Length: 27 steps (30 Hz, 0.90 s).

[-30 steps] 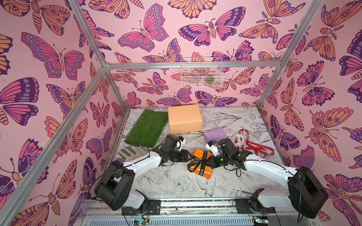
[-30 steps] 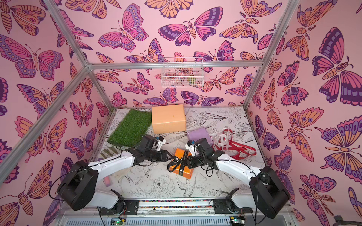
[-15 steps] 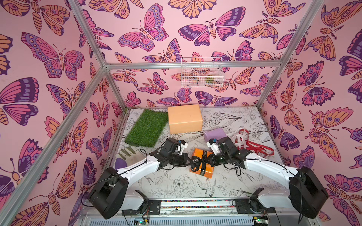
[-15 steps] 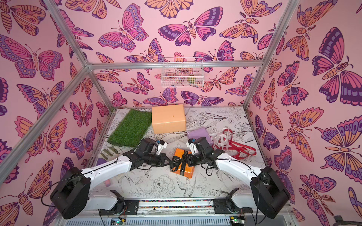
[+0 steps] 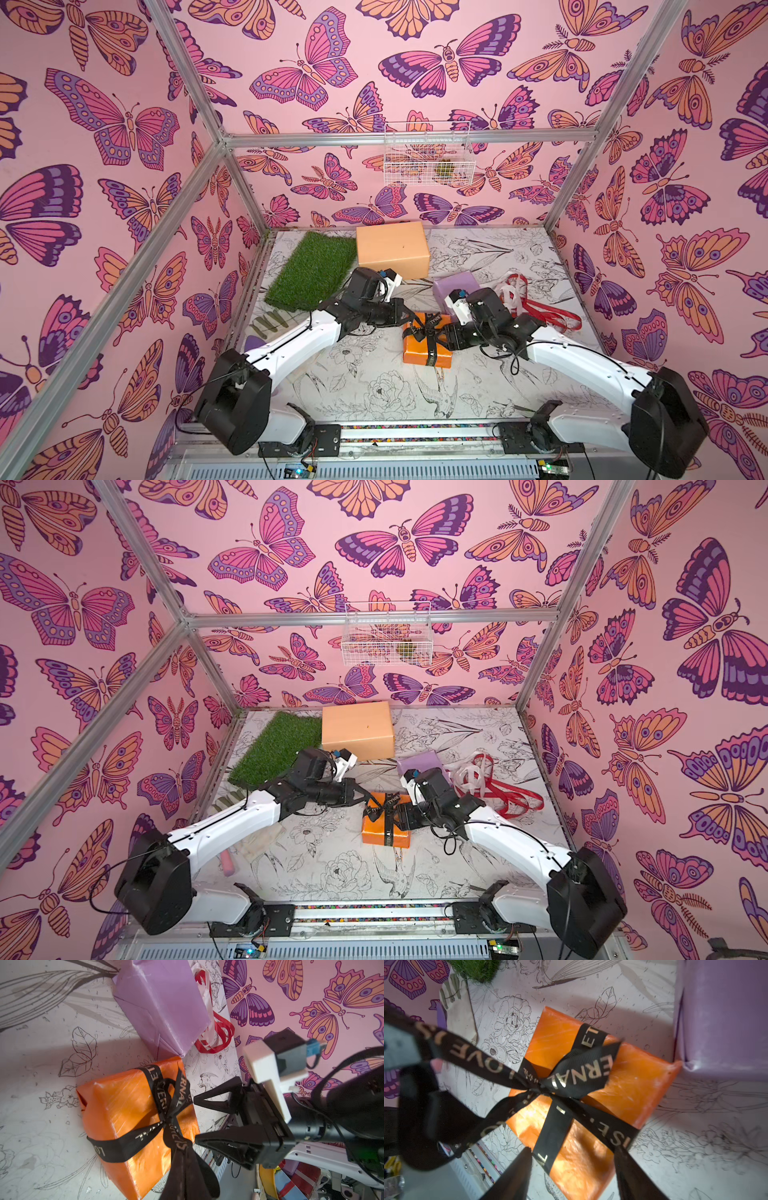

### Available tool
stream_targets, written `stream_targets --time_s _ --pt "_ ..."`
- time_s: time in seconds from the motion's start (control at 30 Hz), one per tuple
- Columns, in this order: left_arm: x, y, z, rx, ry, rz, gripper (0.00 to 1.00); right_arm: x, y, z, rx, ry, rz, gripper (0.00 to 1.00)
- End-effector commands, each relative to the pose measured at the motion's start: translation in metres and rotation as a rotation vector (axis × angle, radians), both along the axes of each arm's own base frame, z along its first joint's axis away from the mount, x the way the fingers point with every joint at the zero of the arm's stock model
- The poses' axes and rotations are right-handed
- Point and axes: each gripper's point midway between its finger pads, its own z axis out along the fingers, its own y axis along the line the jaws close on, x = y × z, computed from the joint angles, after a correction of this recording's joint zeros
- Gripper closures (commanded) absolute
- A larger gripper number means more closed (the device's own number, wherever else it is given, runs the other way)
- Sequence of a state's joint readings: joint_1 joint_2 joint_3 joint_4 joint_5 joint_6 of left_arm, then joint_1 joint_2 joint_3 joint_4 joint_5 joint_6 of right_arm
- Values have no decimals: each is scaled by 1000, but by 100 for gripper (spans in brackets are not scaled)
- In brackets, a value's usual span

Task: Untie the ribbon bows on the gift boxes
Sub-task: Untie the ribbon from the gift box.

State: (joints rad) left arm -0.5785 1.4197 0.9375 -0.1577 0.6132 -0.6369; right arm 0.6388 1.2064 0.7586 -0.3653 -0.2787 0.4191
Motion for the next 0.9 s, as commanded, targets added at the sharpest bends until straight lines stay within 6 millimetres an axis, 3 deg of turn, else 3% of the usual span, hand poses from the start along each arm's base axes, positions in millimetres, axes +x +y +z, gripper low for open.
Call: stream_targets --time_s 0.0,0.2,0.57,0.63,0.77,0.87 --pt "3 -3 2 -10 6 -9 100 3 -3 30 -7 -89 1 33" --pt "2 -1 -2 -10 18 9 100 -1 36 64 57 -192 113 34" --pt "2 -3 -4 -21 25 19 100 8 88 61 98 -177 201 45" --pt "1 -3 -5 -20 29 20 100 9 91 60 100 -167 202 55" --pt "1 -2 -5 -23 27 24 100 10 90 57 87 -154 185 95" --pt "0 -1 -7 -20 29 25 97 13 80 57 73 -158 124 100"
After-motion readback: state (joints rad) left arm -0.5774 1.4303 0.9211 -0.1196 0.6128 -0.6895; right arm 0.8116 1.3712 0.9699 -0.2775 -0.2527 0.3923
